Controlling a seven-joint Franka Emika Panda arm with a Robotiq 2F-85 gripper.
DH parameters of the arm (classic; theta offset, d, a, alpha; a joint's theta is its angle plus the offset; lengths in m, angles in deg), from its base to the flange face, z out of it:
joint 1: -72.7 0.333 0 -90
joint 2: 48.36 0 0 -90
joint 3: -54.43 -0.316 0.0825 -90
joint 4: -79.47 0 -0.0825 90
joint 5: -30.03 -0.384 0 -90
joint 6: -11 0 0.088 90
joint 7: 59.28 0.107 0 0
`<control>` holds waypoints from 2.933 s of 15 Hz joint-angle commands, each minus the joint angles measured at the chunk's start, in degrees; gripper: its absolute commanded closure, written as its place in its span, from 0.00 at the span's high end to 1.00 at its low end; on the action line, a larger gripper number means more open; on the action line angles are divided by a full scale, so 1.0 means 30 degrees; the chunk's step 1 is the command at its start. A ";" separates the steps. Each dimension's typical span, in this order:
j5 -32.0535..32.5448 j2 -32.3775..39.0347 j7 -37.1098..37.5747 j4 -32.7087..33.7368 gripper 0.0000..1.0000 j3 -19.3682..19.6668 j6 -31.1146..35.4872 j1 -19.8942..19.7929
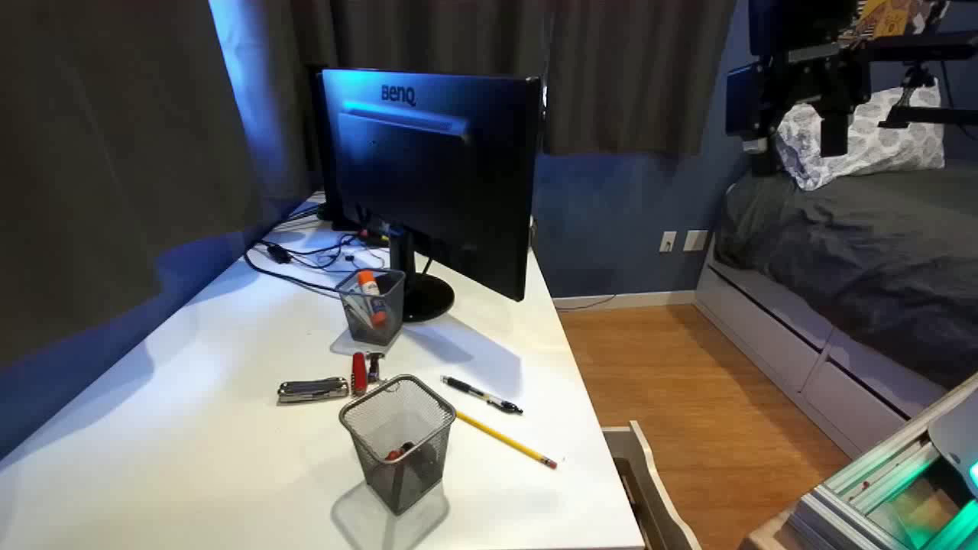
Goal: Put the pen inside the container
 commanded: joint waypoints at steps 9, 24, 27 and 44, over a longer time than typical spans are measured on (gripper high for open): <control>0.0126 0.0069 0.0127 0.0024 1.00 0.0245 -0.0012 0.0271; 0.4591 1.0185 -0.1032 0.3841 1.00 -0.3707 1.2133 0.2292; 0.4280 0.9415 -0.1191 0.3090 1.00 -0.2990 1.2046 0.2984; 0.8366 1.6184 -0.3389 0.5212 1.00 0.0366 1.8231 0.5337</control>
